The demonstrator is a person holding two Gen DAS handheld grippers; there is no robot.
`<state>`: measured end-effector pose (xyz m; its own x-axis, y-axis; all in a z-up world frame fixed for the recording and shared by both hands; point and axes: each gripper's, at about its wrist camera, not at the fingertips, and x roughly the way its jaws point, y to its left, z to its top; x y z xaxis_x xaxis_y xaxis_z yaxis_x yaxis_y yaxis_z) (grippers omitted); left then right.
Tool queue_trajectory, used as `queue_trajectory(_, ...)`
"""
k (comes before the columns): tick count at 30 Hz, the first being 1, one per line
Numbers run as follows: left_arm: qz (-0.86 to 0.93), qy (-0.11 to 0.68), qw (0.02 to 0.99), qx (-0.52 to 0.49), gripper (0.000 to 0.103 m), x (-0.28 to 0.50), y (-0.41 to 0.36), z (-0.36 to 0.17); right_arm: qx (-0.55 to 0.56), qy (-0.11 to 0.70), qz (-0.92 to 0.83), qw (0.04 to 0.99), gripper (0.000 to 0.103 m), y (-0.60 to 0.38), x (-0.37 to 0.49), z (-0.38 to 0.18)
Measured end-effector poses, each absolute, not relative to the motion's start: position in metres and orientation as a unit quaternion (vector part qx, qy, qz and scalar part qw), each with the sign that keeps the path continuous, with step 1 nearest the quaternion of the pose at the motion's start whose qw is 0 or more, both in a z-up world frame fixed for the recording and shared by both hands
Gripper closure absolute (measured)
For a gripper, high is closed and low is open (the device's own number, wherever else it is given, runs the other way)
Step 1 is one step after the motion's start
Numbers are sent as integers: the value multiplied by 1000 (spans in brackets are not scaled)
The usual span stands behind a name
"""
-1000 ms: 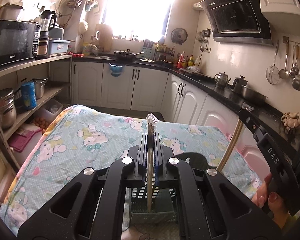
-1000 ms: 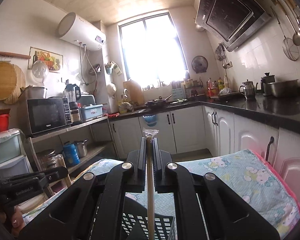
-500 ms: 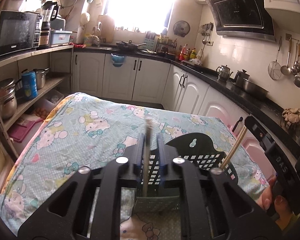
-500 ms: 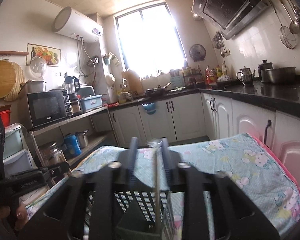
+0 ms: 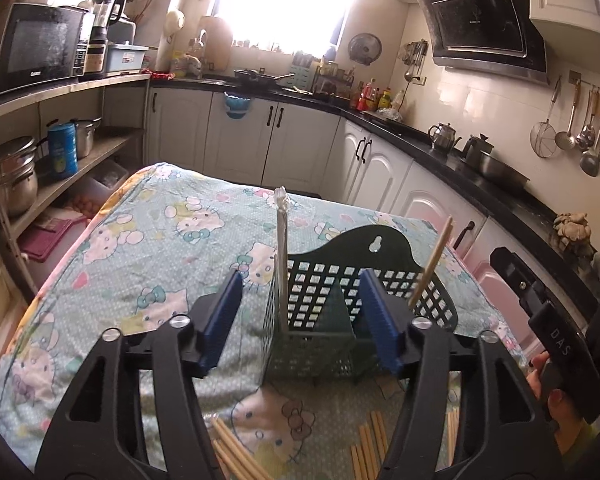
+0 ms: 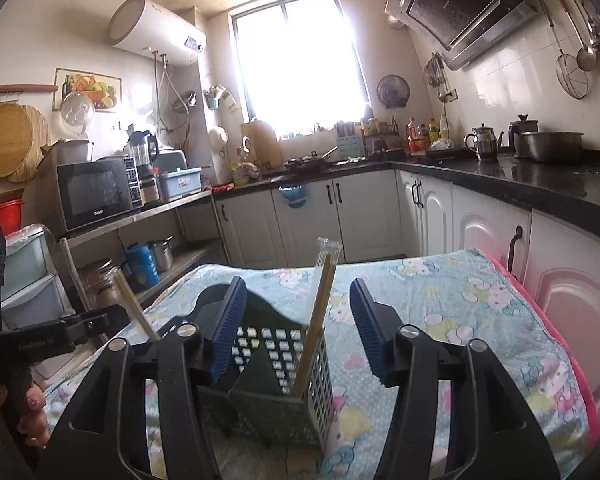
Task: Organize utensils
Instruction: 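Open the left gripper over the caddy while the right gripper opens too, then grasp another chopstick pair with the left gripper while the right gripper grasps one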
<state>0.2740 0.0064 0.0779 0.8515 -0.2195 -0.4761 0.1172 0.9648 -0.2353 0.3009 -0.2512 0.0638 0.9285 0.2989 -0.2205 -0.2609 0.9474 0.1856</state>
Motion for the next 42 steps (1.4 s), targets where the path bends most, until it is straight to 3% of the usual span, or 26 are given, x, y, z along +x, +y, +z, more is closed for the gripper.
queue_trajectory(5, -75, 258, 959, -92, 19, 255, 10, 78, 65, 133, 142, 979, 41, -252, 283, 65)
queue_trajectory(8, -69, 259, 959, -90, 11, 244, 12, 77, 59, 147, 143, 977, 39, -252, 272, 65)
queue_trajectory(42, -23, 309, 944, -110, 11, 163, 45, 24, 17, 253, 192, 948, 38, -239, 202, 33)
